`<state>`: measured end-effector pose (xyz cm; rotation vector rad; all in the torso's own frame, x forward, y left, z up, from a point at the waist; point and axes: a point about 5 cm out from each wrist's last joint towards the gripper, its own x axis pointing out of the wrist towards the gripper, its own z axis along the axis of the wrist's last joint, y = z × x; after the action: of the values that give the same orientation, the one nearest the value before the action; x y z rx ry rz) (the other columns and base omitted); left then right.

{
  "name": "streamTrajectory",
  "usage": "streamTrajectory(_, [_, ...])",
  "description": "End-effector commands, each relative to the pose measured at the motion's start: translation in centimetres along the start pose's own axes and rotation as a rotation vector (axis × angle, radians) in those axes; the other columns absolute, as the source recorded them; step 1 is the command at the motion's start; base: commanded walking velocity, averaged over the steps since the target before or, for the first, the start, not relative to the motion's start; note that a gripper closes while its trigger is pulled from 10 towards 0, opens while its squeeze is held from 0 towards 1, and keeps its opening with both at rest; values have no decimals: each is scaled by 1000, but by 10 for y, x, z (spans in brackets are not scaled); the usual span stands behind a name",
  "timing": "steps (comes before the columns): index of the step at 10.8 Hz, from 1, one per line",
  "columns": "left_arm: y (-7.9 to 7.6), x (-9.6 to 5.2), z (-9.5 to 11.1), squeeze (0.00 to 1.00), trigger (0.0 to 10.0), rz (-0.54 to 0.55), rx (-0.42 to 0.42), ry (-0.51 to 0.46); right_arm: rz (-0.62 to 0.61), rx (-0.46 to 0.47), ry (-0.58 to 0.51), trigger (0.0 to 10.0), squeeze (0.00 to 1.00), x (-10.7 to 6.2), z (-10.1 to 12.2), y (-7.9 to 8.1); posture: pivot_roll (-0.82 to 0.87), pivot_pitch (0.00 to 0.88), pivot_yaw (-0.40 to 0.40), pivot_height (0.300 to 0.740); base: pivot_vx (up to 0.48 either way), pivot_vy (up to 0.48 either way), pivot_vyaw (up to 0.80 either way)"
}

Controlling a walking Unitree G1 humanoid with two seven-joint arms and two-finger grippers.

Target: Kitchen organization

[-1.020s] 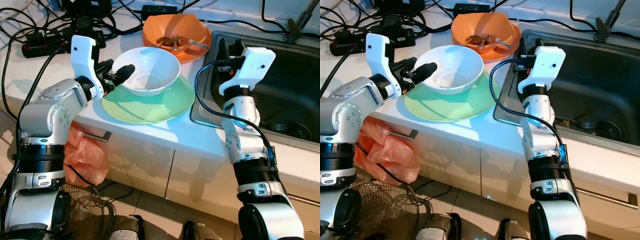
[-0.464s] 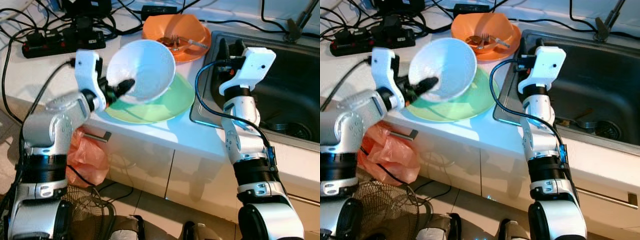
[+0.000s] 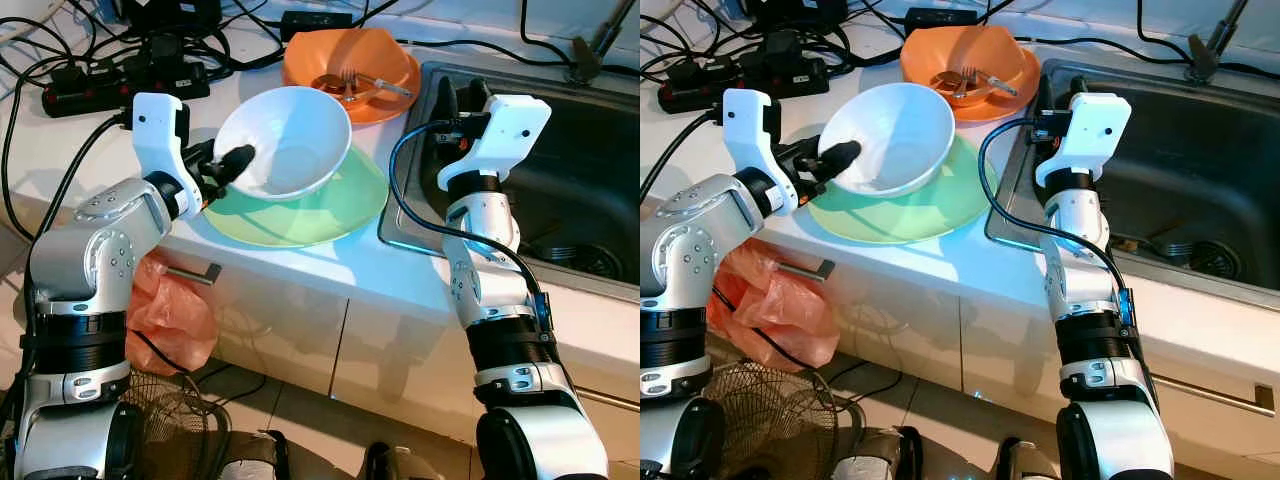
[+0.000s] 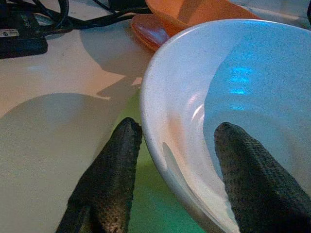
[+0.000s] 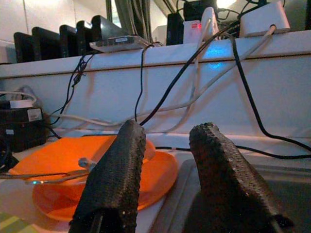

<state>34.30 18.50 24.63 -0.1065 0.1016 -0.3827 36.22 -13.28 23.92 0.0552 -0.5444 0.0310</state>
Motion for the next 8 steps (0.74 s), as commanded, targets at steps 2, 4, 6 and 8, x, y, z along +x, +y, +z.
streamTrajectory(2, [0,-3,-1,0,0,6,-12,-8,5,-6,7,10000,0,1,-1,0,77,152,37,740,0,0,0])
streamTrajectory(4, [-4,-2,-3,0,0,-13,-18,4,7,-6,8,10000,0,1,-1,0,77,154,37,740,0,0,0])
streamTrajectory(6, [-11,-2,-11,0,0,-50,-33,35,9,-5,12,10000,0,0,-2,1,80,160,36,740,0,0,0])
streamTrajectory(8, [-18,-2,-17,0,0,-72,-52,55,10,-4,13,10000,0,0,-3,1,80,160,36,740,0,0,0])
